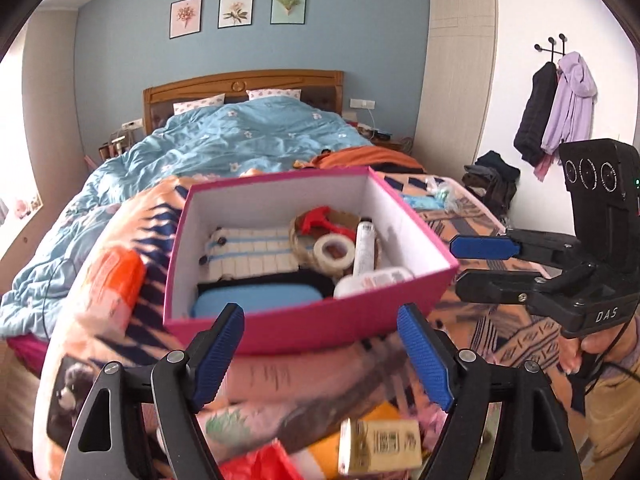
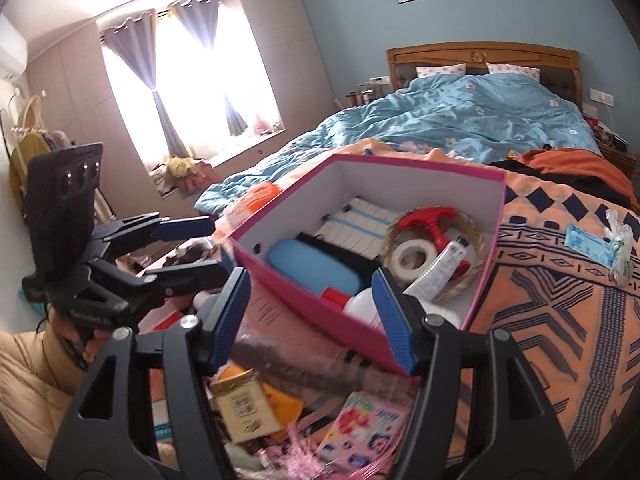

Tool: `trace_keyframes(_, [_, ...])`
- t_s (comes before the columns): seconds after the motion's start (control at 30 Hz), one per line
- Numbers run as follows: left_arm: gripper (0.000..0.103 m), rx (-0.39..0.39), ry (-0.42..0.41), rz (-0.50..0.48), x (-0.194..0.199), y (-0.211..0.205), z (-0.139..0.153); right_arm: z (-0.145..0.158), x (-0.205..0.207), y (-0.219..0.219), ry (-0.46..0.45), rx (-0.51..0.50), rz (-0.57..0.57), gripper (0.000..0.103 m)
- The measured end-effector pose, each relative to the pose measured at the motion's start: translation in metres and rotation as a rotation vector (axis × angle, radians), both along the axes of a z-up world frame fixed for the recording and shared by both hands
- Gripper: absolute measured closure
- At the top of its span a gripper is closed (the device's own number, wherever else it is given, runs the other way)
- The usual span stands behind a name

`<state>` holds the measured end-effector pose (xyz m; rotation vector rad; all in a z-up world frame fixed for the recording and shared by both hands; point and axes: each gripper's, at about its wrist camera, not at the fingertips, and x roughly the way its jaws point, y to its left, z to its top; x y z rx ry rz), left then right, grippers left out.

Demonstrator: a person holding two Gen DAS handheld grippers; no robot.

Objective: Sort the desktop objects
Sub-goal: 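Open the right gripper and move it back to the pile of items, then grasp the red zip-lock packet with the right gripper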

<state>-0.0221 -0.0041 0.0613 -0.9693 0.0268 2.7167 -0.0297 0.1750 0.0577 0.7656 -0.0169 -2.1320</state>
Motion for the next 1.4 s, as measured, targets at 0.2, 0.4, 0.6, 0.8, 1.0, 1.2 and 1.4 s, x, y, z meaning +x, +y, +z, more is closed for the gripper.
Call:
trace_keyframes(0.2, [0.022, -0.017, -0.06, -0.019, 0.03, -0.003, -0.031, -0.022, 0.03, -0.006, -0.024, 0.046, 0.04, 0.038])
trace_keyframes(0.4, [0.022, -0.034, -0.072, -0.036, 0.055, 0.001, -0.047, -0.043, 0.05, 0.0, -0.066, 0.052, 0.033, 0.038])
trace_keyframes(0.6, [0.022, -0.021, -0.082, -0.022, 0.074, -0.007, -0.056, -0.054, 0.07, 0.003, -0.107, 0.017, 0.031, 0.038])
trace_keyframes(0.8, [0.022, -0.036, -0.105, 0.044, 0.088, -0.026, -0.066, -0.06, 0.089, -0.015, -0.127, 0.005, 0.082, 0.038])
trace_keyframes(1.0, [0.022, -0.044, -0.117, 0.123, 0.081, -0.055, -0.071, -0.067, 0.067, -0.025, -0.174, 0.031, 0.063, 0.038])
trace_keyframes(1.2, [0.022, -0.031, -0.161, 0.159, 0.066, -0.073, -0.085, -0.086, 0.038, -0.027, -0.249, 0.087, 0.023, 0.038])
trace_keyframes(1.4, [0.022, -0.024, -0.177, 0.184, 0.073, -0.087, -0.089, -0.083, 0.042, -0.039, -0.265, 0.077, 0.077, 0.038])
